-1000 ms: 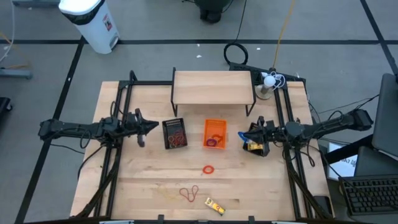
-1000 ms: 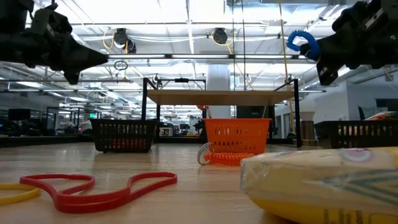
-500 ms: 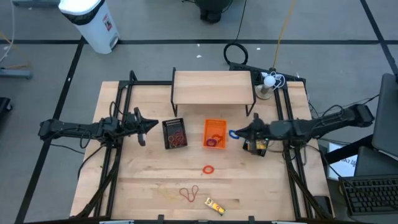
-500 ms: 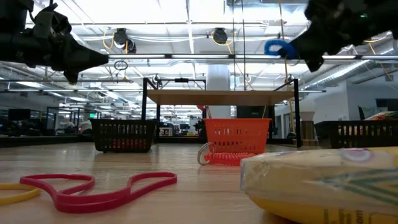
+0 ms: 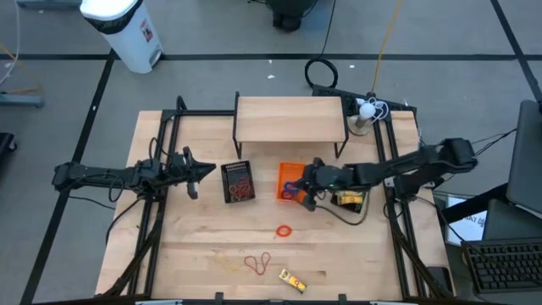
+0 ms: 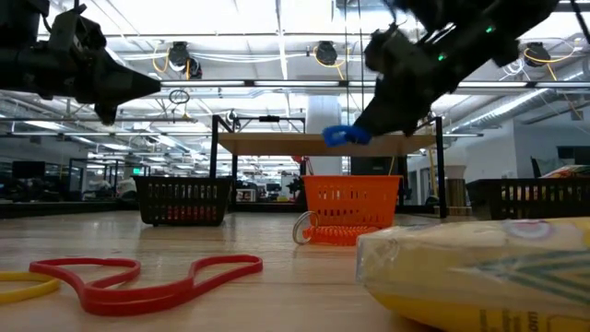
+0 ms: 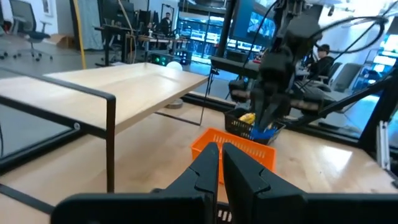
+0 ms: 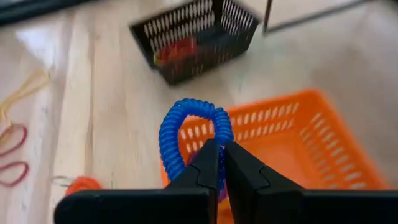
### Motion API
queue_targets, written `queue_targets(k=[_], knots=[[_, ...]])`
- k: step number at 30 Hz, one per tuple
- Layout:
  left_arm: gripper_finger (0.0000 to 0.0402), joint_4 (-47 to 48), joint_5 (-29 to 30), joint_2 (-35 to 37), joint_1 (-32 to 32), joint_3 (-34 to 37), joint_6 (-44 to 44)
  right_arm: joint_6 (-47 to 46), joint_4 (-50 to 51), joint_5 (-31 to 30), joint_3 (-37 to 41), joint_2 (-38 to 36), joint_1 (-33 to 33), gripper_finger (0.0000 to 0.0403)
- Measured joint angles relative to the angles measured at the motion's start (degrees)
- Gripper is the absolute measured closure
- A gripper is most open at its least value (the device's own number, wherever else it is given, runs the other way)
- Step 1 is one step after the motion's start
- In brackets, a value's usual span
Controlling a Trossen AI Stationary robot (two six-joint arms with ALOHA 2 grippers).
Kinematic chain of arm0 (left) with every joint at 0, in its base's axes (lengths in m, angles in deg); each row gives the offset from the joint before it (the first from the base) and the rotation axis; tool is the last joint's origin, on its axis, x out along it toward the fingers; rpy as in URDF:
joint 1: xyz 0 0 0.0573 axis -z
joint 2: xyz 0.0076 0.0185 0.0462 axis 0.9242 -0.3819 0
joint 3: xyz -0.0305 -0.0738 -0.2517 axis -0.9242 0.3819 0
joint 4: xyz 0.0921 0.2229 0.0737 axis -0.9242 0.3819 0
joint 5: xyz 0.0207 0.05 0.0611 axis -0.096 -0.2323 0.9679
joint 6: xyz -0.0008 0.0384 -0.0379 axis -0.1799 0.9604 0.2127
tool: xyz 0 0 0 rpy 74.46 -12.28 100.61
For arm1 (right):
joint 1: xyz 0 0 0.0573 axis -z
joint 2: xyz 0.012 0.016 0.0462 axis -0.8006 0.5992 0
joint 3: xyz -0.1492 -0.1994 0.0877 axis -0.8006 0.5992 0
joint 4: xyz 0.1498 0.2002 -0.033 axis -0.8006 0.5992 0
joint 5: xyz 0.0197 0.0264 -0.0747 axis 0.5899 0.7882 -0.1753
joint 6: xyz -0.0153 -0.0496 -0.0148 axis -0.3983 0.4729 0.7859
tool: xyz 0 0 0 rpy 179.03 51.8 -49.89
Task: Pick & Place Office Desk Supplies
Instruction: Put the blue spring keychain into the orange bin, then put the yellow crayon box into the right black bin
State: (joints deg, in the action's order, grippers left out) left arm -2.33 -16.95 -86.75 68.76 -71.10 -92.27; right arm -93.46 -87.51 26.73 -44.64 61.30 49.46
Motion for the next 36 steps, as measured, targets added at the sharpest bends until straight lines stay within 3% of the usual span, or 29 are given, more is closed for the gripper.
queue_targets(k=[6, 10, 16, 20, 25, 32, 36], knots=[[0.0380, 0.01, -0.22, 0.00, 0.00, 0.00, -2.24, -1.25, 0.01, 1.41, -1.46, 6.20, 1.20, 0.0387], [0.0380, -0.01, -0.22, 0.00, 0.00, 0.00, -2.32, -1.53, 1.56, 1.25, -1.49, 6.27, 1.22, 0.0324], [0.0380, -1.66, -0.24, 0.02, 0.00, 0.00, -1.57, -2.26, 2.80, 1.13, -1.53, -0.23, 1.13, 0.0210], [0.0380, -1.68, -0.22, 0.02, 0.00, 0.00, -0.16, 3.15, 2.56, 1.41, -1.44, -10.34, -0.05, 0.0186], [0.0380, -1.49, -0.20, 0.02, 0.00, 0.00, -0.14, 10.39, 3.03, 5.21, -0.62, -25.09, -0.48, 0.0231], [0.0380, -1.62, 1.55, 0.00, 0.00, 0.00, -0.09, 13.06, 3.44, 7.02, 6.36, -42.40, -0.52, 0.0385], [0.0380, -1.63, 3.17, 0.01, 0.00, 0.00, 0.62, 14.31, 2.98, 9.53, 11.66, -49.43, -0.54, 0.0387]])
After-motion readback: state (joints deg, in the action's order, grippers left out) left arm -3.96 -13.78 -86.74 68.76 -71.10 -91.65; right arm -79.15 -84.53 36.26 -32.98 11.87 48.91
